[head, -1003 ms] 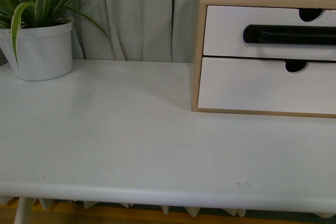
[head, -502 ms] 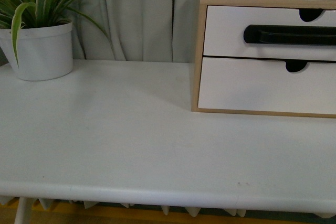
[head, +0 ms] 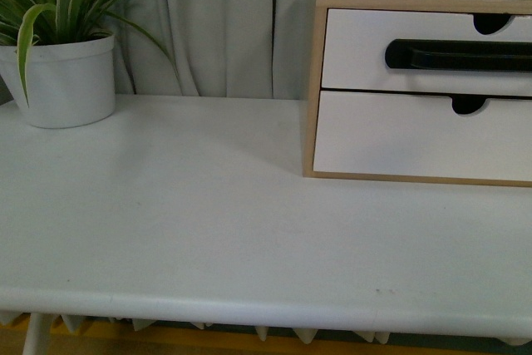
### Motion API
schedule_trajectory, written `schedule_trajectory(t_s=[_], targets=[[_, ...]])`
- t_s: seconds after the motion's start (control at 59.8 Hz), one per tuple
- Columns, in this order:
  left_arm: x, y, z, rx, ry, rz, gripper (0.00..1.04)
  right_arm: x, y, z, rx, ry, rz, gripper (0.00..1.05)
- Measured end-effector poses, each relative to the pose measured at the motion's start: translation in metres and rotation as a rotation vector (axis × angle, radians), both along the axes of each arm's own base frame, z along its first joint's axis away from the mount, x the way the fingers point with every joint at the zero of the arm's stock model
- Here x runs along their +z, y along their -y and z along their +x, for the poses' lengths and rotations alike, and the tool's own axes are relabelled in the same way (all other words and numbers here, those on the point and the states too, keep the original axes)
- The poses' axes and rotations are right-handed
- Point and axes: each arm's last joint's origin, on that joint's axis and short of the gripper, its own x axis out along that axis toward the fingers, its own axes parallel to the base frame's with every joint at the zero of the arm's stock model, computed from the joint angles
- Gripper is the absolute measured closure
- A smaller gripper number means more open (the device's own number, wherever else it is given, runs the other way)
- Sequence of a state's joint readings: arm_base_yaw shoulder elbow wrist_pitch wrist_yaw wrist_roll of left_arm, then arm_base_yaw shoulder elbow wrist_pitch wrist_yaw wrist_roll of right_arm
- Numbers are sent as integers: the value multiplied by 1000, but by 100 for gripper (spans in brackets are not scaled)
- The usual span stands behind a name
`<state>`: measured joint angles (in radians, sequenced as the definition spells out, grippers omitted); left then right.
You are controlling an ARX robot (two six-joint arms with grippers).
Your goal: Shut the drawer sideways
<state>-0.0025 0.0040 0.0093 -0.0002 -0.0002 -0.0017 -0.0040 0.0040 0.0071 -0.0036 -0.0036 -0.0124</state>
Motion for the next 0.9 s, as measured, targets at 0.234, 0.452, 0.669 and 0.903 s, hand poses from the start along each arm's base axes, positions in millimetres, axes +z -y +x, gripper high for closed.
schedule_trajectory(t_s=[0.234, 0.452, 0.669, 0.903], targets=[[0, 0, 0, 0, 0, 0, 12, 0, 0, 0, 0, 0, 0, 16], [0, 0, 0, 0, 0, 0, 6, 0, 0, 0, 0, 0, 2, 9], [0, 0, 0, 0, 0, 0, 6, 0, 0, 0, 0, 0, 2, 9], [0, 0, 0, 0, 0, 0, 6, 0, 0, 0, 0, 0, 2, 9]])
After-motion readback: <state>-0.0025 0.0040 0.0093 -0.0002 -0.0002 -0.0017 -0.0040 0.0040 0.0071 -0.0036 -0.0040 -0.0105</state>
